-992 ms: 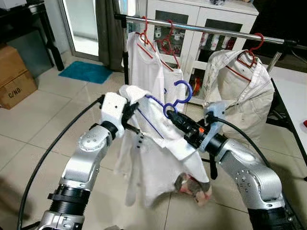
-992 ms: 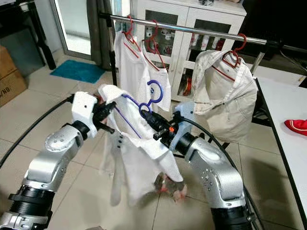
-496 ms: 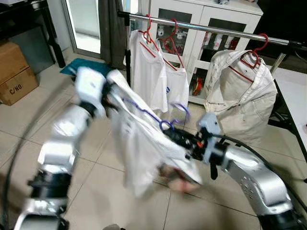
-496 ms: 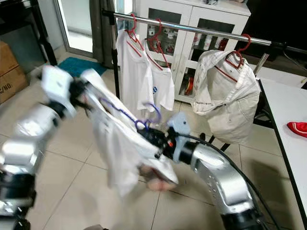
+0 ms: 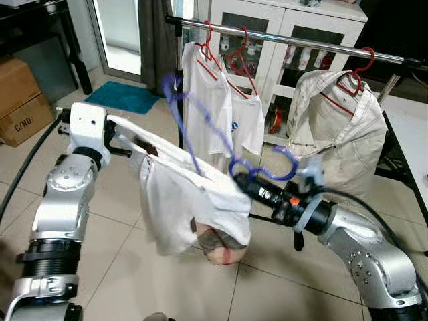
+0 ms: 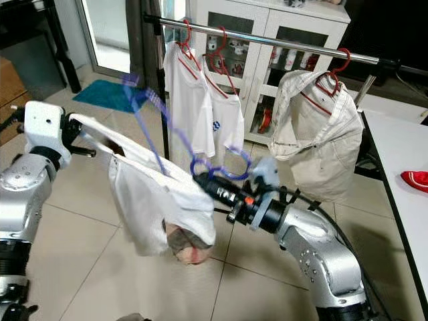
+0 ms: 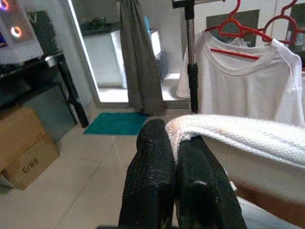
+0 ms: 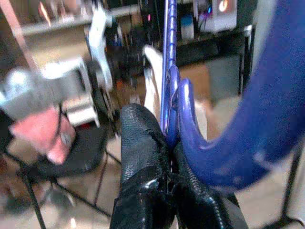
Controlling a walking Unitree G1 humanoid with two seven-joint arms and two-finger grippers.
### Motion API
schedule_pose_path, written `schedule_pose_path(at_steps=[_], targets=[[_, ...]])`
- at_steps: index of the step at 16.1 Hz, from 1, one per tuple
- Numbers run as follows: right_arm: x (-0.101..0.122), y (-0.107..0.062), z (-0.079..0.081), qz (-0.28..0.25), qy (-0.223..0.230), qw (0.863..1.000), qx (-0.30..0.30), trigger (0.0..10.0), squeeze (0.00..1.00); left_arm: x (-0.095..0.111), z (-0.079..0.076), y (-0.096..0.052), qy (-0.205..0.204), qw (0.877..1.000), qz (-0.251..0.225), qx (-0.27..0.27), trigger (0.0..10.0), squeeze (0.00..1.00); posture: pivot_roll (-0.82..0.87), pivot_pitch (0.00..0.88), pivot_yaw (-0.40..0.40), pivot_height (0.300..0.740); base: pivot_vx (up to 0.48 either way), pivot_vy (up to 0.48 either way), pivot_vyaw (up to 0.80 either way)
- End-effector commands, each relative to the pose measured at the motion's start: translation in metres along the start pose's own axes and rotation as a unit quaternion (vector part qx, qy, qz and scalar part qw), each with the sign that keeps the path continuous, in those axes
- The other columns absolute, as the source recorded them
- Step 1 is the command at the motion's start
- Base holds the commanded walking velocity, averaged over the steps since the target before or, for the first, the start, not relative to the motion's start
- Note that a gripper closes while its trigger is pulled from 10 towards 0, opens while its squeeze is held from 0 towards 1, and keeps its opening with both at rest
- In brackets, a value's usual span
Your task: Hang hanger
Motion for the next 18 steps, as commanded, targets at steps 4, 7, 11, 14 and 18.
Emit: schedule_pose_path(at_steps=[4,7,11,14,18], targets=[[0.019,0.008,-0.047,-0.106,0.054,0.961,-0.249,0.0,0.0,-0.025,-0.1,-0.036,-0.032,0.946,0.066,-0.314,0.0,0.0,-0.09,0.0,-0.05,0.719,0.0,0.0,0.0],[0.014,-0.008,-0.064,-0.12,0.065,0.922,-0.362,0.0,0.0,-0.032,-0.118,-0.061,-0.052,0.912,0.098,-0.395,0.0,0.0,-0.09,0.0,-0.047,0.719,0.0,0.0,0.0],[-0.001,-0.015,-0.066,-0.046,0.0,0.926,-0.375,0.0,0.0,-0.012,-0.116,-0.077,-0.112,0.892,0.08,-0.431,0.0,0.0,-0.08,0.0,-0.055,0.719,0.0,0.0,0.0],[-0.021,-0.02,-0.072,0.015,0.035,0.91,-0.414,10.0,0.0,-0.022,-0.084,-0.058,-0.057,0.952,0.08,-0.289,5.3,0.0,-0.07,0.0,-0.066,0.719,0.0,0.0,0.0],[-0.04,-0.021,-0.057,0.06,0.036,0.907,-0.416,10.0,0.0,-0.028,-0.066,-0.05,-0.079,0.983,0.069,-0.149,10.0,0.0,-0.06,0.0,-0.065,0.719,0.0,0.0,-0.4]])
Point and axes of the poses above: a point about 5 cm out from each wrist's last joint towards the gripper, its own y axis pointing out of the wrist towards the gripper, its own x axis along the axis of the wrist's last joint, z = x × y, the point moved 1 cm from there along y, pointing out of the wrist towards the gripper, and after that the axes turned 12 degrees about -y, right-handed, at the moved point
